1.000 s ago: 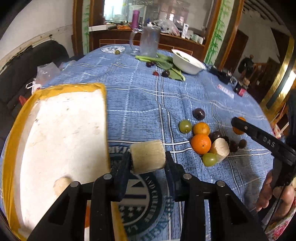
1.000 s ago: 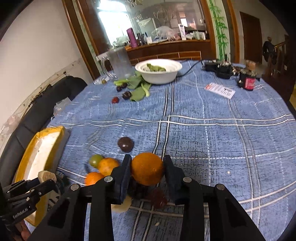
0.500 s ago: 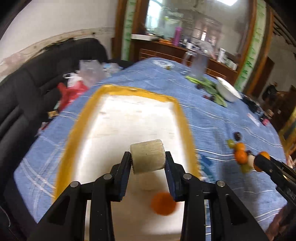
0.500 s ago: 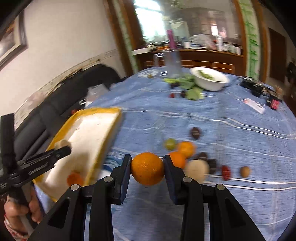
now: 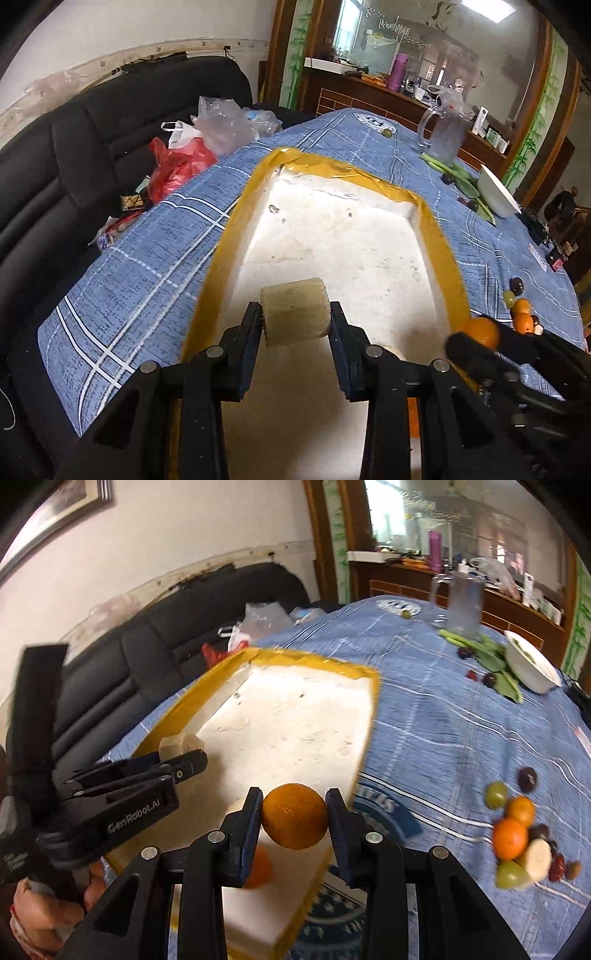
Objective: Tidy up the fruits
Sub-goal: 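Lower the cake piece and orange into the tray and open both grippers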
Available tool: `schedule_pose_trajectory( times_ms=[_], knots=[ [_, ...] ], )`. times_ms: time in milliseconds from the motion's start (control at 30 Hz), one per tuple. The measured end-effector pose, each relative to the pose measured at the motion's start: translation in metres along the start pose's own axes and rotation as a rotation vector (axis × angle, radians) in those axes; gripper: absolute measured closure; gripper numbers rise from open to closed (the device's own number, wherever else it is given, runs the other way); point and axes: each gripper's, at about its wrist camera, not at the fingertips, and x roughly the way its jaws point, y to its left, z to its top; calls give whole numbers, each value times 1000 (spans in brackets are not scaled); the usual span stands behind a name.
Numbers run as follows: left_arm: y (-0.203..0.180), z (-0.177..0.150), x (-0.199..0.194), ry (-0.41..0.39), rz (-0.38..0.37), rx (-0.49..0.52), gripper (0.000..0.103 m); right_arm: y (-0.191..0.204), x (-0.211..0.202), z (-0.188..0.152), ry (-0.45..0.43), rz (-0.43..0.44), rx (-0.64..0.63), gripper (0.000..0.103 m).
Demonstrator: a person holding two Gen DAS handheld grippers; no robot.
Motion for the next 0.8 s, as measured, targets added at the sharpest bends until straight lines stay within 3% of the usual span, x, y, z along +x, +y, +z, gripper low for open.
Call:
schedule_pose_trajectory(
  times_ms=[233,367,467,533,800],
  knots=[
    [2,1,2,-10,-20,9,67,6,30,3,47,-28,-33,64],
    [2,2,0,-20,-23,-3,51,8,33,5,46,-34,-41,64],
    [4,4,-2,-21,-38,-22,50,10,30,6,32,-45,-55,61],
    [5,4,-3,-16,-44,-35,49,10,25,7,13,-48,-57,53],
    [-1,4,-19,-38,-48,-42,44,3,-13,4,-65,-53,-23,50]
  ],
)
